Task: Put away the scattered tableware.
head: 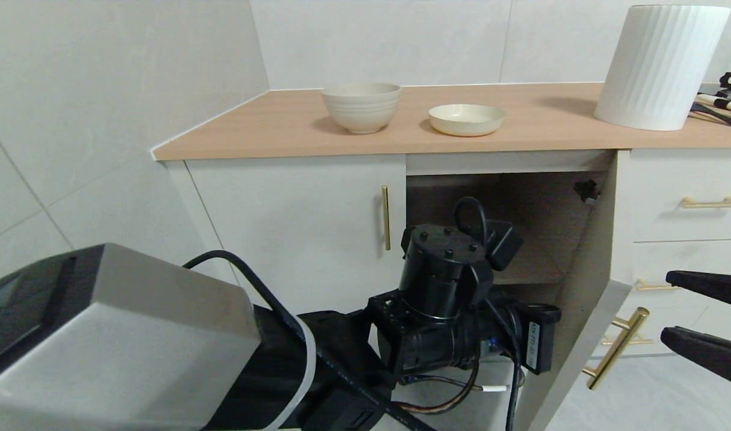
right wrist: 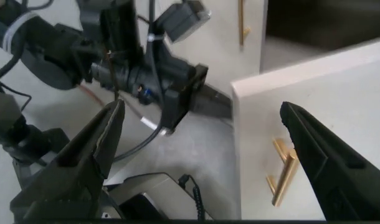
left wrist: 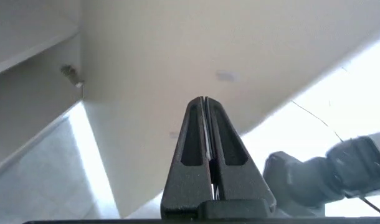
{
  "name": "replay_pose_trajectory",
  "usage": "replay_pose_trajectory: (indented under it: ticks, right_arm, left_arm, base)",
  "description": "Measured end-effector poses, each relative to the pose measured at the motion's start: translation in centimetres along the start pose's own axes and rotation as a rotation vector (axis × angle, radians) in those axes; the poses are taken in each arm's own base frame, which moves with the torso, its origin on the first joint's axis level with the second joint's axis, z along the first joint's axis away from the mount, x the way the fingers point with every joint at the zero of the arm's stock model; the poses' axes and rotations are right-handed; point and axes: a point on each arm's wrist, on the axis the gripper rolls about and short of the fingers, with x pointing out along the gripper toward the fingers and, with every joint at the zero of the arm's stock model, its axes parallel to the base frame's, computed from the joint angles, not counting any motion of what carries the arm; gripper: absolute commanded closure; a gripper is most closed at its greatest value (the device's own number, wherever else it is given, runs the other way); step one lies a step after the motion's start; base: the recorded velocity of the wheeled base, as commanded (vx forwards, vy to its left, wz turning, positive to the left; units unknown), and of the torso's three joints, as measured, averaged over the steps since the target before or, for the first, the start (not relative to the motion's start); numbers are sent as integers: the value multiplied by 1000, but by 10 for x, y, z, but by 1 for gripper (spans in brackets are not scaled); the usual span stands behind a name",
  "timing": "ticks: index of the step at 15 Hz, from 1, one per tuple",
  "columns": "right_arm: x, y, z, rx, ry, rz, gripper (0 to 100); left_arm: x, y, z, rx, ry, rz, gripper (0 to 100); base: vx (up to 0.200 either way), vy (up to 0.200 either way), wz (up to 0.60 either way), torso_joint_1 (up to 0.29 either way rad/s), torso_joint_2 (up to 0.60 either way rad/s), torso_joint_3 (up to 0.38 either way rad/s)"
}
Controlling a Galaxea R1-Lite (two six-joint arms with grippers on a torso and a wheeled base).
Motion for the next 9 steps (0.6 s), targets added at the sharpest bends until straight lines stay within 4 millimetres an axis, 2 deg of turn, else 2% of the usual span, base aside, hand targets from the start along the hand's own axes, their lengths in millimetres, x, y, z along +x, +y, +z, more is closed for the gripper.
replay_pose_trajectory:
  ticks: [6,7,9]
  right_arm:
    - [-4,2,12,-11,-52,-16,0]
    - [-6,3,16,-13,-67,-16,0]
    - [-13,6,29,-17,-125,-25,0]
  left_arm:
    - [13,7,8,-59,19,24,100]
    - [14,2,7,-56,22,16,100]
    - [19,-20,1,-42,38,-35,100]
  base:
    - [0,0,0,0,0,0]
    - [0,0,0,0,0,0]
    - [0,0,0,0,0,0]
